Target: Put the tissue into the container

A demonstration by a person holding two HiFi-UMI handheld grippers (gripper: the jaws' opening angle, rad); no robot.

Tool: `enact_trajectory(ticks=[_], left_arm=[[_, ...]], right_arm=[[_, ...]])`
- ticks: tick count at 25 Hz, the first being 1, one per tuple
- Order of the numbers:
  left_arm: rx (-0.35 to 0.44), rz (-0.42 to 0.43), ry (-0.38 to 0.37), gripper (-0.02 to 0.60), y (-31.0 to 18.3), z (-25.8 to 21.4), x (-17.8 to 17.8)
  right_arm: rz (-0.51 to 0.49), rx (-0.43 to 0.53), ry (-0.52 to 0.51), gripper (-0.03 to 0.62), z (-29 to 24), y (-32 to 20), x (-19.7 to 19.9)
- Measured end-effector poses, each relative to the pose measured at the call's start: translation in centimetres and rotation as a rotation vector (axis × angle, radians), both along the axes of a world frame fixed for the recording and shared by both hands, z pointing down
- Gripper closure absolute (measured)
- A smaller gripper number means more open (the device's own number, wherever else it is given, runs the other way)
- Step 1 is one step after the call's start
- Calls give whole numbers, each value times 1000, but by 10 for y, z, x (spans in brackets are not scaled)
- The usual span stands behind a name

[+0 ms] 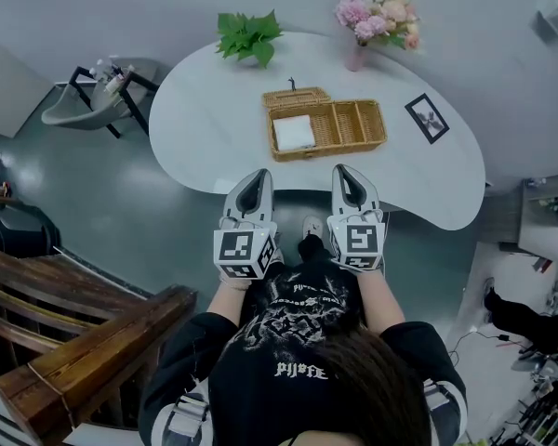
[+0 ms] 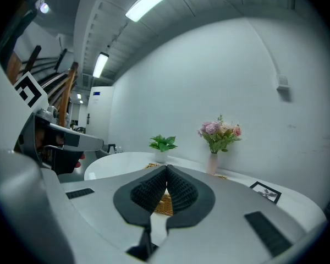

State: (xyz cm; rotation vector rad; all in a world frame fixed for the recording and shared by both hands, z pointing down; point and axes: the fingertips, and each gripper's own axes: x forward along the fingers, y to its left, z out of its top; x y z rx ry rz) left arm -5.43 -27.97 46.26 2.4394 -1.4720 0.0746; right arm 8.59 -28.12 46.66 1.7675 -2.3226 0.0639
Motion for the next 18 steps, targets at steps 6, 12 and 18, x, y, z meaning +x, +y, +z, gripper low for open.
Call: enact_trajectory(ticks=[6,12,18], left_arm=[[-8,5,1,557,3,2,-6],[36,-41,-4,557,-2,-4,-17],[58,-59,-2,557,-14,-7,-25]], right_arm=[[13,13,1,571,-2,3,-2],[12,8,13,571,-1,3,-3],[32,14,9,571,-1,-3,5]])
